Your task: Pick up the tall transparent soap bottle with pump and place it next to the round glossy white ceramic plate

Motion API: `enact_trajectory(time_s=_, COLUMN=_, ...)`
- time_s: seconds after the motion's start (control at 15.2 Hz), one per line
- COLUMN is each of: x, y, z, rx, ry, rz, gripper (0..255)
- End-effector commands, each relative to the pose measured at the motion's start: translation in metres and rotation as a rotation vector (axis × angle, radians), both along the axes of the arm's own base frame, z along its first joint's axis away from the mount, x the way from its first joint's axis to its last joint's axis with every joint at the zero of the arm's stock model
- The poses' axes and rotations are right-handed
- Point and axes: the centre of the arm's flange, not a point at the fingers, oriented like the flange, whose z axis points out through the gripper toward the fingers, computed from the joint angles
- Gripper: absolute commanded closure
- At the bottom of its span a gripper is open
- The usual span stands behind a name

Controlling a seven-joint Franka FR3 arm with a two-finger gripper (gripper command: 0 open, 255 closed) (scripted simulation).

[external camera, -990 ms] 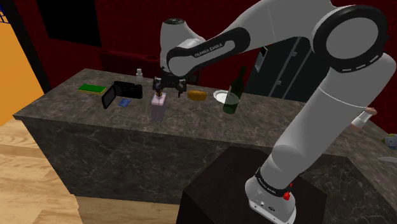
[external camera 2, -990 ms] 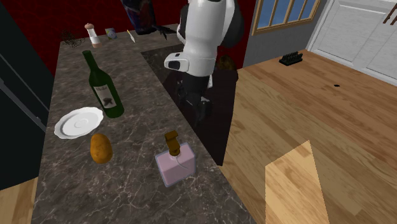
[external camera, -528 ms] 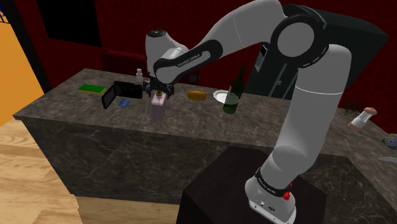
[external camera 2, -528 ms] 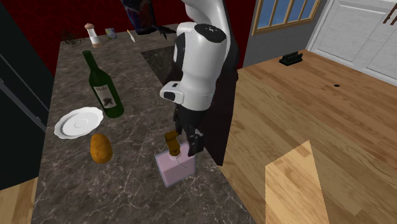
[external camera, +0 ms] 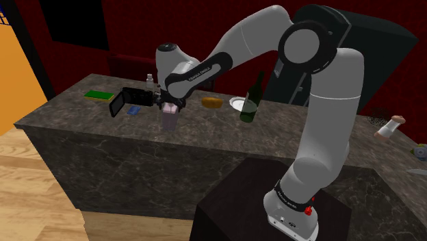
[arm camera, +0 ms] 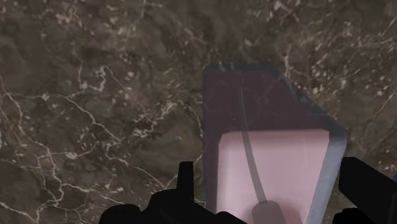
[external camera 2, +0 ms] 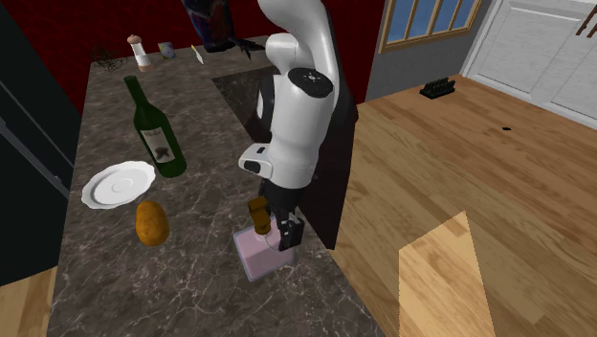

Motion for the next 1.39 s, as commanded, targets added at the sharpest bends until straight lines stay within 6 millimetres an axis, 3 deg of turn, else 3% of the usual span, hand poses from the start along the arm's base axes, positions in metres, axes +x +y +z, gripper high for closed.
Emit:
enact_trajectory(time_s=0.0, x=0.001, y=0.000, z=-0.003, rx=0.000, ry=0.000, rz=0.000, gripper=0)
enact_trajectory(time_s=0.4, x=0.001, y=0.000, z=-0.003, rx=0.000, ry=0.000, rz=0.000, gripper=0)
enact_trajectory(time_s=0.46, x=0.001, y=0.000, z=-0.003, rx=0.000, ry=0.000, rz=0.000, gripper=255)
enact_trajectory(time_s=1.06, x=0.001, y=0.000, z=-0.003, rx=0.000, ry=0.000, rz=0.000, gripper=255)
enact_trajectory(time_s=1.32, x=0.001, y=0.000, z=0.018, rx=0.000, ry=0.000, rz=0.000, gripper=255)
